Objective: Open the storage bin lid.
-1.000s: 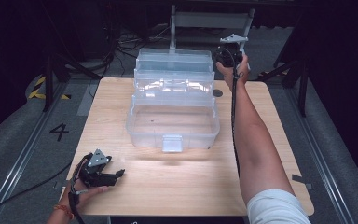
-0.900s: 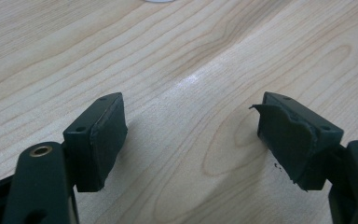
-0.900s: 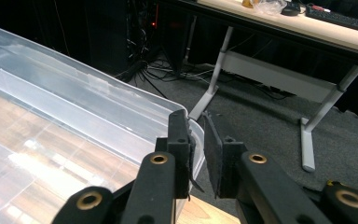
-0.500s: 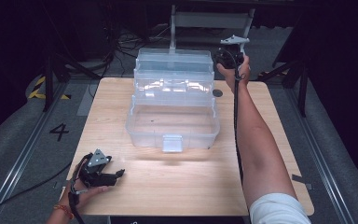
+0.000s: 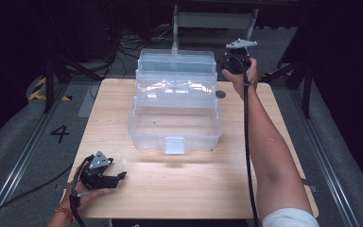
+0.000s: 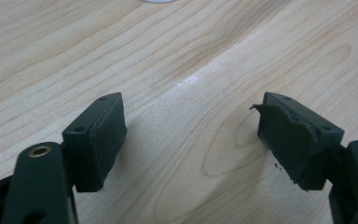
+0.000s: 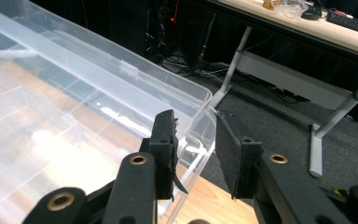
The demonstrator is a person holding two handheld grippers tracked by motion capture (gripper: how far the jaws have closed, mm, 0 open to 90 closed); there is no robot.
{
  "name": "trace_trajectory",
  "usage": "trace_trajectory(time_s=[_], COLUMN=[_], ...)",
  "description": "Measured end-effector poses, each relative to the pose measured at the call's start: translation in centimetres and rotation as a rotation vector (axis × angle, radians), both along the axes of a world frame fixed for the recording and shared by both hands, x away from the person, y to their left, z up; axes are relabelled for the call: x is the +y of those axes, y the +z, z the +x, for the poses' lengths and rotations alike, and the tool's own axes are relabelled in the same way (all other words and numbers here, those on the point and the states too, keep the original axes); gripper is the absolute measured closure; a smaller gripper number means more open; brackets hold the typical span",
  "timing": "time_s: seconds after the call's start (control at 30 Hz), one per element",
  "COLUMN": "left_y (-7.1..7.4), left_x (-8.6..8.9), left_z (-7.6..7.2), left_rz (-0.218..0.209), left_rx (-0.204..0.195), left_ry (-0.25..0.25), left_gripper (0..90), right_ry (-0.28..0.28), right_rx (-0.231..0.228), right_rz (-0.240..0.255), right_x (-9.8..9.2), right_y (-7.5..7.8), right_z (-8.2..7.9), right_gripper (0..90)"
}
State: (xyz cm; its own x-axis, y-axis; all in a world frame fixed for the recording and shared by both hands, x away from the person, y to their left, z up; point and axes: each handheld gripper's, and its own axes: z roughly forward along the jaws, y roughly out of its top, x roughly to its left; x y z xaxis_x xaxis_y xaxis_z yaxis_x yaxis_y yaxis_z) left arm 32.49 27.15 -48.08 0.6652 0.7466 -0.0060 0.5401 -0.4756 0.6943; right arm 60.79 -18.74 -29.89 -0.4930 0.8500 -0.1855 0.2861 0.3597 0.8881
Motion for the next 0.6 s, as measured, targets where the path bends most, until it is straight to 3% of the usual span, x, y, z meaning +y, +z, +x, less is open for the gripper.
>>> trace_trajectory(time_s=[0.6], left_y=[-0.1], left_x=[-0.1], left_z=[0.0], left_rz=[-0.009], left_rx=[0.003], left_ry=[0.011], left_gripper=[23.4], right_ry=[0.086], right_rx=[0.018], right_rz=[-0.055], right_x=[-2.2], right_y=[0.6], right_z=[-4.6], right_gripper=[56.8])
